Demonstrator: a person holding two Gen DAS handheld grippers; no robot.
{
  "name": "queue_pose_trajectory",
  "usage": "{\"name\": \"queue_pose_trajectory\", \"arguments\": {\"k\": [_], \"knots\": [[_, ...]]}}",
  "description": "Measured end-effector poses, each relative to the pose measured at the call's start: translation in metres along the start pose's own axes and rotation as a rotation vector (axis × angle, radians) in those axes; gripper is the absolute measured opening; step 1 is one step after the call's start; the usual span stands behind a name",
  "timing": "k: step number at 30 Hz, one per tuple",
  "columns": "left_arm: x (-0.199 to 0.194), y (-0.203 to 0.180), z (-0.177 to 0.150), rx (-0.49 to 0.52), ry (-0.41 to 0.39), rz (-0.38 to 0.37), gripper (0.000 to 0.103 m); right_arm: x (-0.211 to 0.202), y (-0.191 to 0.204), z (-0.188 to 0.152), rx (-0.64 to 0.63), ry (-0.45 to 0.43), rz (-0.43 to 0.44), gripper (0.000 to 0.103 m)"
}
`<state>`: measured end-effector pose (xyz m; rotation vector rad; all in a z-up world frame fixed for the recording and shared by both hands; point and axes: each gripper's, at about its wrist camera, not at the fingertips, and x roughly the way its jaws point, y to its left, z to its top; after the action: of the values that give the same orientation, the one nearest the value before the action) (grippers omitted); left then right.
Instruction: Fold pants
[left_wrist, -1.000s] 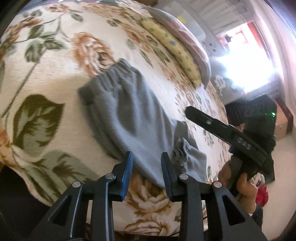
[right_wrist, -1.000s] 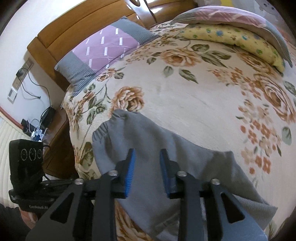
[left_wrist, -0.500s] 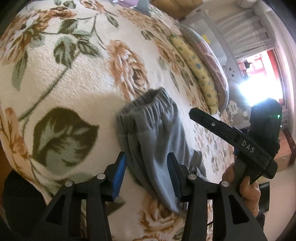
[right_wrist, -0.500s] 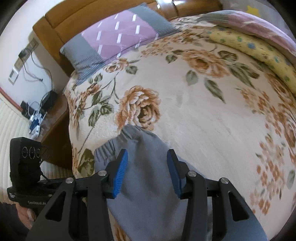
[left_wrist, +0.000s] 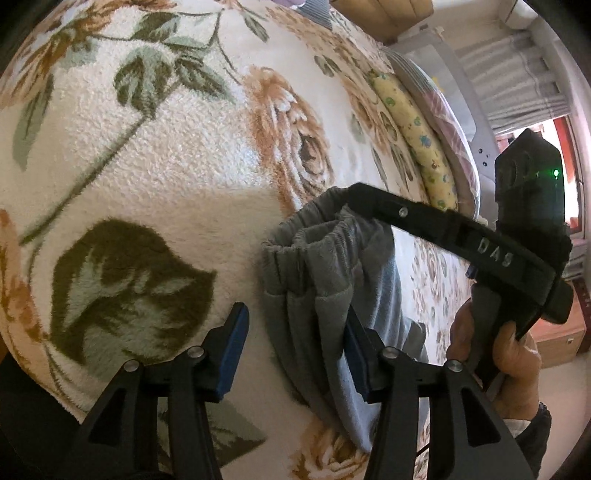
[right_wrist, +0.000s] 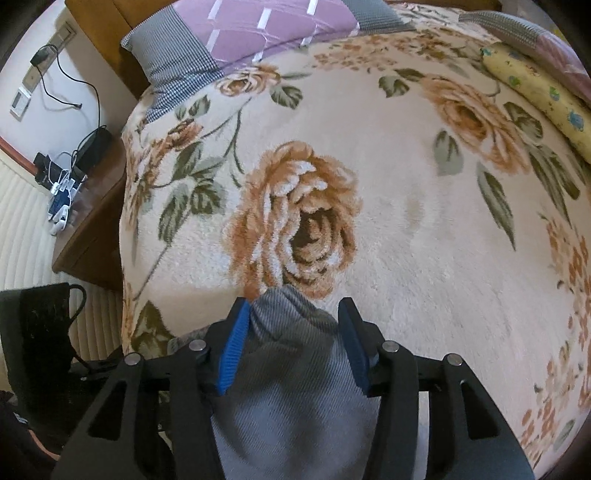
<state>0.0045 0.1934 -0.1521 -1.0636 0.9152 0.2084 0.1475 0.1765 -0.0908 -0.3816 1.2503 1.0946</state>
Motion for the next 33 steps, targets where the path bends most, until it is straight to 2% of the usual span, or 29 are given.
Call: {"name": "queue_pose_trajectory", "arguments": {"k": [4, 8, 9, 11, 12, 14, 17, 33], "knots": [[-0.002, -0.003, 0.002, 0.002, -0.004, 0.007, 0.054, 0.0, -0.002, 0.008, 0.021, -0.005, 0.064, 0.053], [0.005, -0.005, 0.007, 0.012, -0.009, 0.024, 0.055, 0.015, -0.004, 0.009, 0.015, 0.041, 0.006, 0.055], [0.007, -0.006, 0.007, 0.019, -0.013, 0.028, 0.055, 0.018, -0.005, 0.008, 0.023, 0.049, 0.019, 0.054], [0.009, -0.01, 0.007, 0.042, -0.025, 0.041, 0.054, 0.021, -0.007, 0.003, 0.035, 0.05, 0.034, 0.044], [0.009, -0.012, 0.006, 0.056, -0.032, 0.047, 0.054, 0.02, -0.007, 0.0, 0.033, 0.042, 0.033, 0.043], [0.009, -0.016, 0.004, 0.086, -0.039, 0.043, 0.04, 0.014, -0.005, -0.003, 0.024, 0.012, 0.022, 0.039], [0.007, -0.017, 0.004, 0.098, -0.044, 0.037, 0.036, 0.004, -0.003, -0.005, 0.024, -0.024, 0.01, 0.036], [-0.011, -0.03, -0.005, 0.123, -0.073, -0.016, 0.031, -0.039, -0.001, -0.026, 0.073, -0.141, 0.024, 0.033]]}}
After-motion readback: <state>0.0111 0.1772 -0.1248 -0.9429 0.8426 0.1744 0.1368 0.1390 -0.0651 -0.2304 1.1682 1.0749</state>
